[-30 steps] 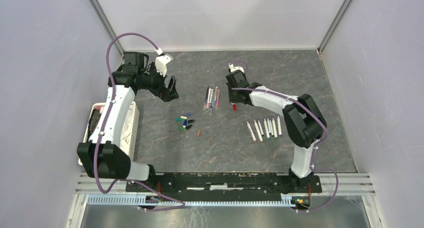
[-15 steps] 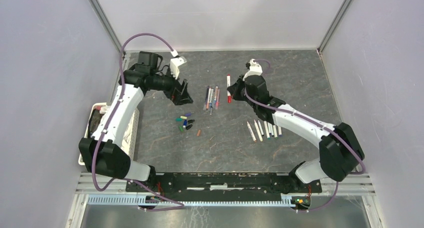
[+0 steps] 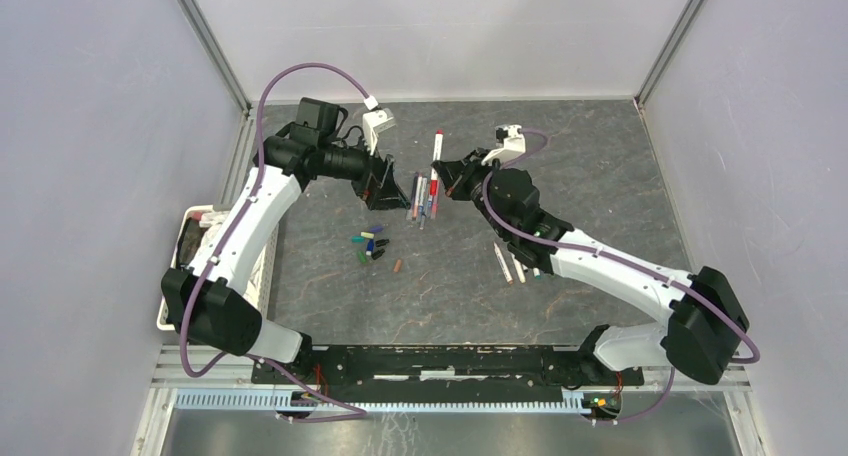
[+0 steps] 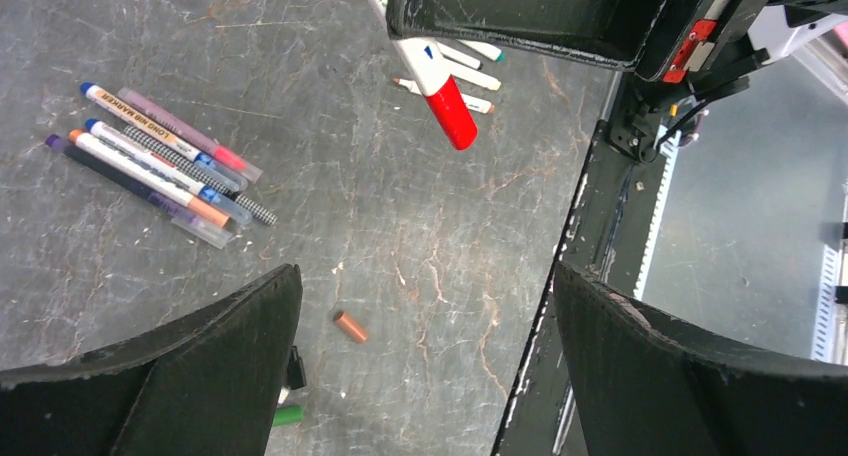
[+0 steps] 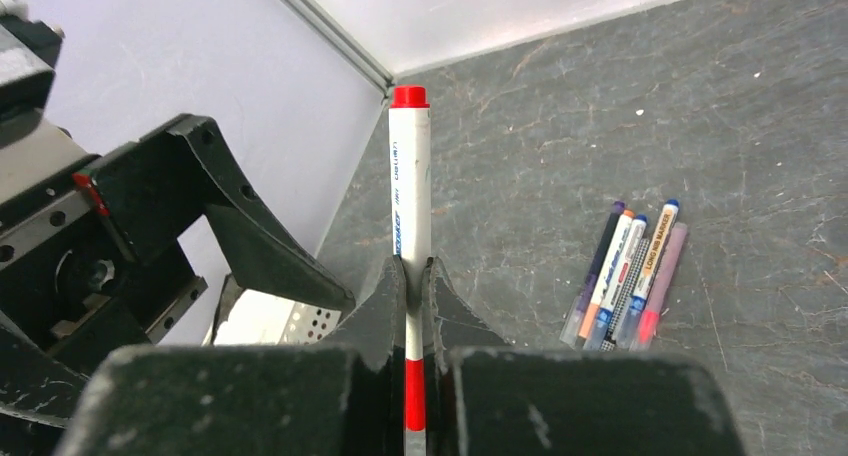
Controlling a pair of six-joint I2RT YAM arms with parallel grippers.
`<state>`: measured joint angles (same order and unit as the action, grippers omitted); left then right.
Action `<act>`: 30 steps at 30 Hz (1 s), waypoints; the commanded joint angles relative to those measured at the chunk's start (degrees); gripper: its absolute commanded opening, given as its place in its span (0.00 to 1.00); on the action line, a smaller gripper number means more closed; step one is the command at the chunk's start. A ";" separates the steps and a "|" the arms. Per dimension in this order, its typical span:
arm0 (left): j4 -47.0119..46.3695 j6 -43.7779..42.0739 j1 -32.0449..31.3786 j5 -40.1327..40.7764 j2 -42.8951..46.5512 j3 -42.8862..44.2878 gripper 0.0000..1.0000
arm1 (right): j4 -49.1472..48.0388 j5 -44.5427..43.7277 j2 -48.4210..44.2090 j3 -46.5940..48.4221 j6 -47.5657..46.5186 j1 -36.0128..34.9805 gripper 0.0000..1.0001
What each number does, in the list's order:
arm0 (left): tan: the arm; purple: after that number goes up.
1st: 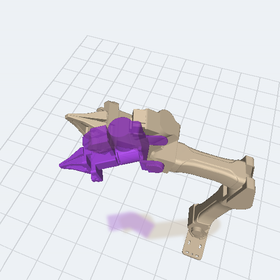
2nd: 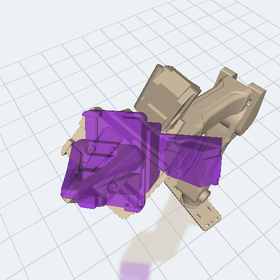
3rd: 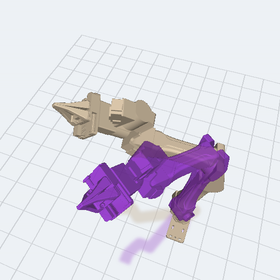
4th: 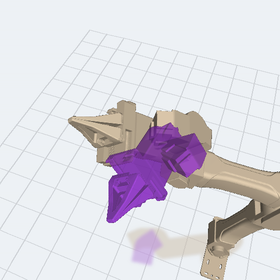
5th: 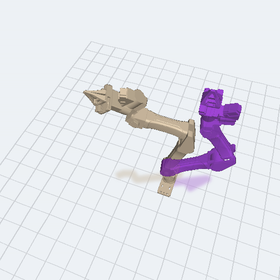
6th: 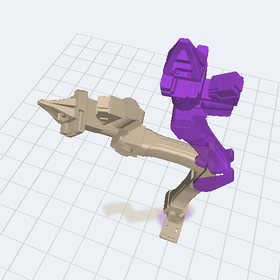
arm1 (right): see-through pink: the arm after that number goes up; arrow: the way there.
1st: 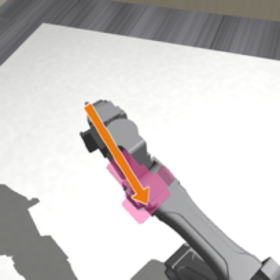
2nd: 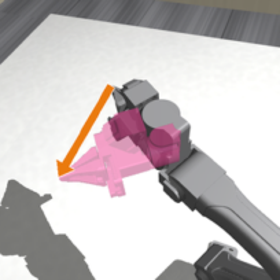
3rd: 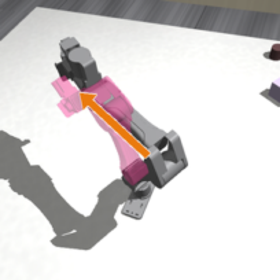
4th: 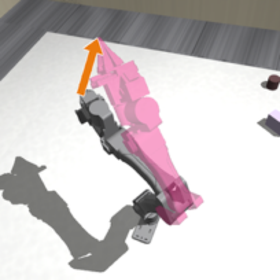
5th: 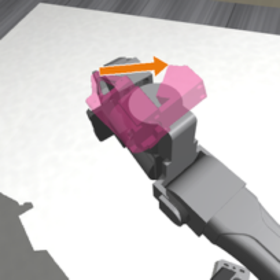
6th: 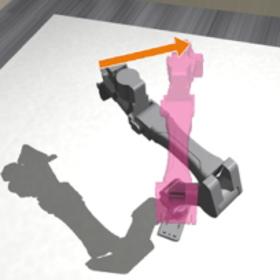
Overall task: Open the pen caps
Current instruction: Open the pen cap from the pen.
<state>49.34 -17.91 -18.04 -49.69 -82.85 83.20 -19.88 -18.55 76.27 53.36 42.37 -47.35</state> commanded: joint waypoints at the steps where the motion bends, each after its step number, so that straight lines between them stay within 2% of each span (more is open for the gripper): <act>1: -1.50 3.68 -0.79 -3.83 0.82 0.81 1.00 | -5.65 -4.50 -2.76 -2.17 1.64 -0.79 0.00; 18: -1.49 2.79 -1.97 -4.63 1.07 -1.17 1.00 | -8.31 -6.40 -3.17 -3.60 2.72 -2.95 0.00; 30: -0.55 0.58 -2.54 -2.25 1.01 -2.33 1.00 | -10.53 -7.06 -3.98 -6.89 4.63 -3.20 0.00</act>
<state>49.19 -16.73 -20.08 -52.12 -82.81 81.01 -26.70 -24.38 73.84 46.98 45.41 -50.17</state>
